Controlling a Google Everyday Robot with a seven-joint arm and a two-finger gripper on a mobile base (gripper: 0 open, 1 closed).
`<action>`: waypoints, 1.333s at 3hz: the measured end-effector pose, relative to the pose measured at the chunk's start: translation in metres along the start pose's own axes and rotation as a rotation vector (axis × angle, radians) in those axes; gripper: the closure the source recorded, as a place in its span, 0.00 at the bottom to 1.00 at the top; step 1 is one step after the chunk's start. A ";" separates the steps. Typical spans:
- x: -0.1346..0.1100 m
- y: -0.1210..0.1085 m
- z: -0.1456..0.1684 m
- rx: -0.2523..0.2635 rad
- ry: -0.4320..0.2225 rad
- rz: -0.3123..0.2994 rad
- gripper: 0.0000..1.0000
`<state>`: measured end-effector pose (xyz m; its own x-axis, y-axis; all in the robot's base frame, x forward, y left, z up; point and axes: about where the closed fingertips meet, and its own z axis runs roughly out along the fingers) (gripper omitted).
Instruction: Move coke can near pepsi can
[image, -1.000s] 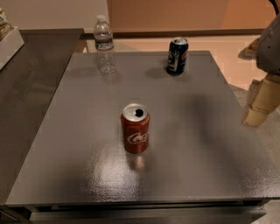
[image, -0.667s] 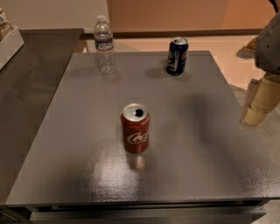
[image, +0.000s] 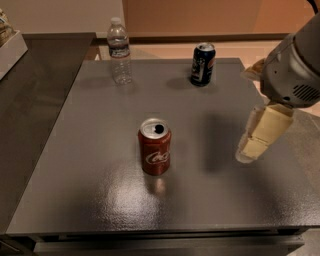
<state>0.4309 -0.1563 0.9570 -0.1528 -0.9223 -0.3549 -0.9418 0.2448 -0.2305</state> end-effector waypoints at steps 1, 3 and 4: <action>-0.025 0.010 0.025 -0.007 -0.076 0.009 0.00; -0.064 0.026 0.058 -0.055 -0.208 0.024 0.00; -0.083 0.041 0.067 -0.106 -0.268 0.009 0.00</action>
Offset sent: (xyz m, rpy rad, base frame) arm 0.0150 0.0906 -0.0461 0.2250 -0.0075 0.0184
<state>0.4248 -0.0491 0.9159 -0.0898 -0.8050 -0.5864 -0.9690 0.2067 -0.1354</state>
